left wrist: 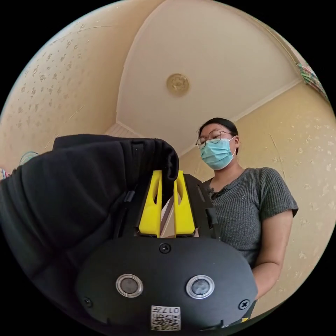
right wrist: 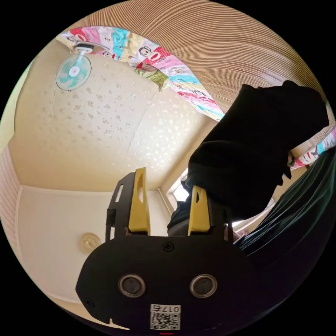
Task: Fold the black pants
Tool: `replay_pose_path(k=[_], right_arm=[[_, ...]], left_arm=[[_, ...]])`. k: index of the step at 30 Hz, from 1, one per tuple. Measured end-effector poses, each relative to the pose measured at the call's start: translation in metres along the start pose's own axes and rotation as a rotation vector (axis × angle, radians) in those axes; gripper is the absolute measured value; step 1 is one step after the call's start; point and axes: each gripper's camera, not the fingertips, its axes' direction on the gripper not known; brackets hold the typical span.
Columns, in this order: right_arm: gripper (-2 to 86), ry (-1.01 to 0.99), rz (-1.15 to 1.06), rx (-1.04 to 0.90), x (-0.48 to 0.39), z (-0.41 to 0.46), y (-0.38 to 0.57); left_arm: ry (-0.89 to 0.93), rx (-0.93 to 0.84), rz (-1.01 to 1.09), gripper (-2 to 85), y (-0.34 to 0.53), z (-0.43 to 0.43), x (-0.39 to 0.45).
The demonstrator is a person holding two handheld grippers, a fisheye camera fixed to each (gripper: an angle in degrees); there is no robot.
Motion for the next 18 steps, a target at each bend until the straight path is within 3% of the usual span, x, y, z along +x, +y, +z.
replay_pose_path(k=[3, 9, 15, 18], right_arm=[[26.0, -0.031, 0.035, 0.041, -0.03, -0.019, 0.013], [26.7, 0.015, 0.007, 0.097, -0.108, -0.035, 0.058], [27.2, 0.02, -0.144, 0.229, -0.181, -0.043, 0.101], [26.8, -0.103, -0.103, 0.264, -0.187, -0.058, 0.089]], left_arm=[[-0.048, -0.079, 0.005, 5.6, 0.015, 0.025, 0.013], [-0.195, -0.1, -0.006, 5.8, 0.044, 0.051, 0.035], [-0.057, -0.008, -0.099, 5.8, 0.101, 0.083, 0.019], [0.019, 0.052, -0.153, 5.6, 0.137, 0.104, 0.006]])
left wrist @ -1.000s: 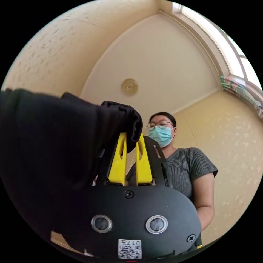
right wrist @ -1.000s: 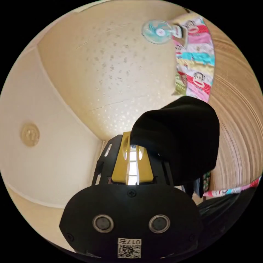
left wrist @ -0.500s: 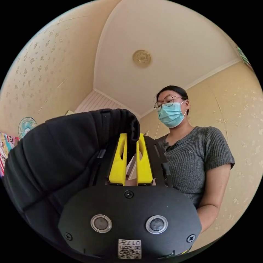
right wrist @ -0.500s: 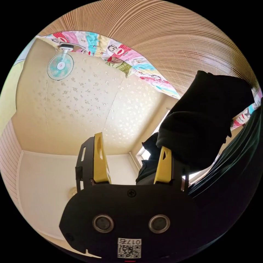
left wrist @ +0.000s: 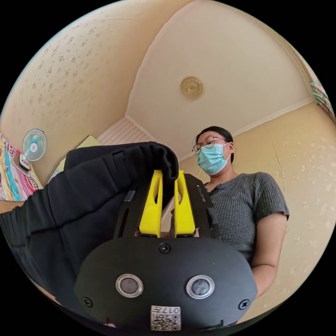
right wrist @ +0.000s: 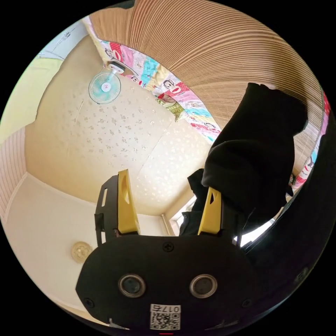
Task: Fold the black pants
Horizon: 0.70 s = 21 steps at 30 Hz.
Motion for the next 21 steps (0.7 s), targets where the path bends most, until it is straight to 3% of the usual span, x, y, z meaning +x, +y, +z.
replay_pose_path(k=[2, 4, 6, 16, 21], right_arm=[[24.9, -0.074, -0.004, 0.023, -0.003, -0.005, 0.005], [12.3, -0.074, -0.016, -0.11, -0.002, 0.016, 0.016], [5.6, -0.053, 0.11, -0.193, 0.011, 0.031, 0.02], [10.9, -0.001, -0.069, -0.212, -0.048, 0.019, -0.001], [12.4, 0.066, -0.015, -0.09, -0.026, -0.048, -0.013]], left_arm=[[0.048, 0.046, -0.044, 5.6, 0.023, 0.013, -0.012], [0.085, 0.086, -0.066, 5.5, 0.038, 0.02, -0.018], [0.094, 0.091, -0.076, 5.4, 0.05, 0.03, -0.02], [-0.021, -0.141, -0.002, 5.3, 0.081, 0.105, 0.023], [-0.019, -0.062, 0.028, 5.3, 0.092, 0.114, 0.054]])
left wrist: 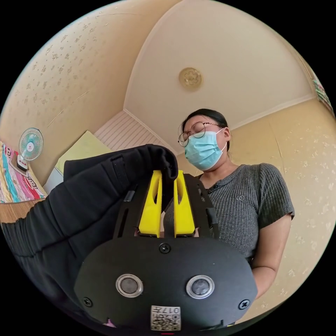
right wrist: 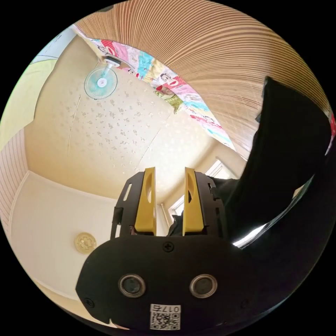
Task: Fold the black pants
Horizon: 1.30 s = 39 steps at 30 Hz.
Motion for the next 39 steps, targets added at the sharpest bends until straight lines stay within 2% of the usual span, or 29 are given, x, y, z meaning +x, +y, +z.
replay_pose_path(k=[2, 5, 7, 10, 13, 17, 19, 20, 22, 25, 29, 35, 39], right_arm=[[12.9, 0.051, 0.005, 0.078, 0.004, -0.028, 0.006], [15.1, 0.294, 0.023, 0.108, 0.003, -0.053, 0.011], [19.5, 0.535, 0.02, 0.048, 0.002, -0.051, 0.008], [23.9, 0.705, 0.038, -0.083, 0.016, -0.033, -0.005], [24.2, 0.767, 0.06, -0.213, 0.039, -0.009, -0.024], [23.3, 0.872, 0.11, -0.285, 0.075, 0.013, -0.048], [20.8, 0.901, 0.157, -0.39, 0.101, 0.03, -0.063], [18.5, 0.892, 0.173, -0.409, 0.106, 0.032, -0.065], [10.6, 0.732, 0.192, -0.408, 0.116, 0.033, -0.065], [6.4, 0.691, 0.18, -0.406, 0.114, 0.028, -0.056], [4.0, 0.627, 0.199, -0.423, 0.111, 0.014, -0.041], [3.2, 0.38, 0.141, -0.413, 0.094, -0.009, -0.019], [3.3, 0.12, 0.019, -0.368, 0.071, -0.022, 0.001]], left_arm=[[-0.011, 0.011, 0.022, 5.4, -0.001, 0.006, 0.021], [-0.015, -0.026, 0.072, 5.4, -0.007, 0.021, 0.049], [-0.011, -0.046, 0.115, 5.4, -0.009, 0.031, 0.066], [0.028, -0.058, 0.162, 5.6, -0.011, 0.048, 0.09], [0.051, -0.031, 0.205, 5.7, -0.011, 0.058, 0.113], [0.088, -0.019, 0.26, 5.8, -0.017, 0.077, 0.146], [0.095, -0.026, 0.283, 5.8, -0.023, 0.087, 0.16], [0.097, -0.034, 0.303, 5.8, -0.028, 0.093, 0.17], [0.102, -0.04, 0.331, 5.9, -0.034, 0.1, 0.185], [0.144, -0.019, 0.394, 5.9, -0.039, 0.101, 0.213], [0.155, 0.032, 0.44, 5.9, -0.039, 0.098, 0.25], [0.108, 0.058, 0.477, 5.9, -0.044, 0.098, 0.294], [0.084, 0.089, 0.485, 5.9, -0.051, 0.096, 0.315]])
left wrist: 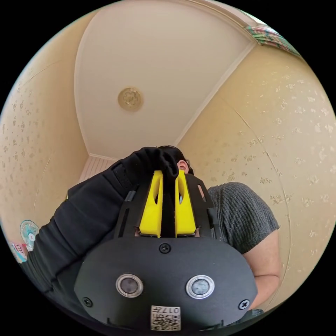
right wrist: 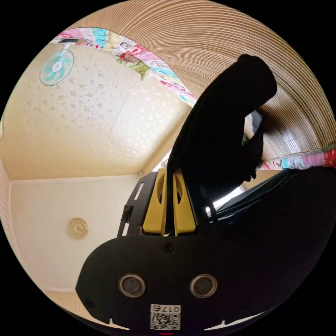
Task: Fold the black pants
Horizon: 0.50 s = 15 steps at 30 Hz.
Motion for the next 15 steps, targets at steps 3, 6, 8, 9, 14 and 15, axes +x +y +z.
replay_pose_path(k=[3, 6, 8, 9, 14, 15], right_arm=[[3.3, -0.219, -0.155, 0.032, -0.019, -0.003, 0.02], [3.3, -0.422, -0.357, 0.054, -0.047, -0.009, 0.045], [3.2, -0.504, -0.486, 0.047, -0.065, -0.013, 0.062], [3.2, -0.531, -0.573, 0.063, -0.077, -0.018, 0.075], [3.2, -0.552, -0.83, 0.191, -0.106, -0.026, 0.124], [3.2, -0.59, -0.883, 0.208, -0.108, -0.024, 0.132]], left_arm=[[-0.072, 0.011, 0.05, 5.9, -0.016, -0.004, 0.021], [-0.164, 0.017, 0.085, 5.9, -0.036, -0.016, 0.036], [-0.212, 0.023, 0.102, 5.9, -0.05, -0.027, 0.042], [-0.227, 0.025, 0.101, 5.9, -0.053, -0.03, 0.042], [-0.263, -0.002, 0.003, 5.8, -0.077, -0.045, 0.029], [-0.266, -0.003, -0.005, 5.8, -0.078, -0.046, 0.028]])
